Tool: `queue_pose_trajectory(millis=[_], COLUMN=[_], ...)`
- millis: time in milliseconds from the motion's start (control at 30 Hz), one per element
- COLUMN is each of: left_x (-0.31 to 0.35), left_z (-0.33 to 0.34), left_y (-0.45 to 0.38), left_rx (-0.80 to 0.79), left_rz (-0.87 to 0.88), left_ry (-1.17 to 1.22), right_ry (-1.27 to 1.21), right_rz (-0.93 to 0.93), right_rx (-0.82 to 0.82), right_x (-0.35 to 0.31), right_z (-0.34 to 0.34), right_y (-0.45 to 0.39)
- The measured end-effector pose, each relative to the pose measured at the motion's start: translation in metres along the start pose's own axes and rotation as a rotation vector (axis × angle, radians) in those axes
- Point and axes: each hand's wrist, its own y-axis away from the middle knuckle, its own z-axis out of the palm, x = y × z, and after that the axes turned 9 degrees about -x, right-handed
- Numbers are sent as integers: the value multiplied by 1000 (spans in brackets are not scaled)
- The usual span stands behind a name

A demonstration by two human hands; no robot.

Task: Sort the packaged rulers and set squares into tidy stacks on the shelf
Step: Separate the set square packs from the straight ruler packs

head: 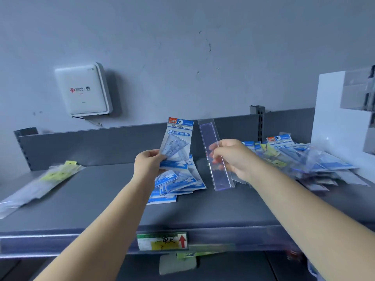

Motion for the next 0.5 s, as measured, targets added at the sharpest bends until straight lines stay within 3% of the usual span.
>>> queue_pose_trajectory(millis=[67, 267, 300, 433, 500], left_x=[-8, -17, -16, -9, -4], left_z=[-11, -71, -87, -164, -204], left_y=[-7, -32, -37, -54, -65], left_rx=[-7, -14, -26, -110, -116], left_rz=[15, 159, 197, 386, 411], left_ry=[-44, -506, -612, -1398, -1538], right_ry=[-13, 37, 38, 19, 12], right_rz=[-8, 44, 50, 79, 80], right_rx=[-22, -66, -69, -88, -105], right_x=[-5, -9, -10, -19, -24], right_z=[17, 79, 93, 158, 195], right_y=[-3, -26, -31, -59, -72])
